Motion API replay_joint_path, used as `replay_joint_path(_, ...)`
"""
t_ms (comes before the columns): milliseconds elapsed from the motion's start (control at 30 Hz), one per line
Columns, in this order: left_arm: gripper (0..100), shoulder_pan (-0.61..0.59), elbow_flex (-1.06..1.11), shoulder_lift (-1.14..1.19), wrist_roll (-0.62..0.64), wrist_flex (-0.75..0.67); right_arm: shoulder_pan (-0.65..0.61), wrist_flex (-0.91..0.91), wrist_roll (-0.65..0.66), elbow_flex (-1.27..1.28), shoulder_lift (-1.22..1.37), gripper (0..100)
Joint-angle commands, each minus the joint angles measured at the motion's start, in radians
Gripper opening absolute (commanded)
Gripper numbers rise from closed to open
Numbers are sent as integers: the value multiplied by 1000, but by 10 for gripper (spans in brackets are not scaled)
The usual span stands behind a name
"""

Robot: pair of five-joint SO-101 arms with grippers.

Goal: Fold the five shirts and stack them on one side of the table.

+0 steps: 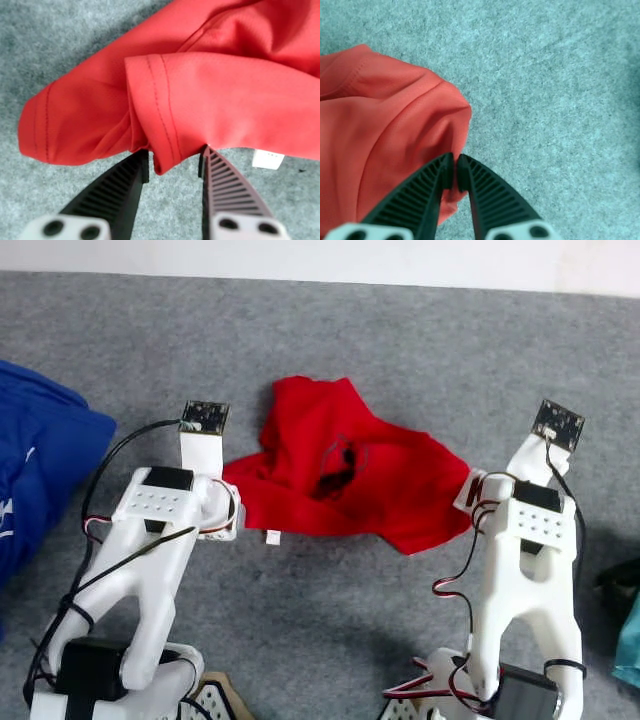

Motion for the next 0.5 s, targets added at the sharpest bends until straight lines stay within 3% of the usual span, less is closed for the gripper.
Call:
replay_joint_path(0, 171, 25, -35, 2, -5, -14, -5, -15, -8, 1, -27, 7)
replay_joint_path(133, 159, 27, -35, 2, -5, -14, -5, -15, -8, 1, -27, 7)
replay_joint_path(300, 2, 27, -33, 2, -5, -89, -5, -15, -8, 5, -28, 7)
replay_joint_path(467, 5, 44, -13, -1, -5, -120, -7, -16, -8, 25, -31, 7)
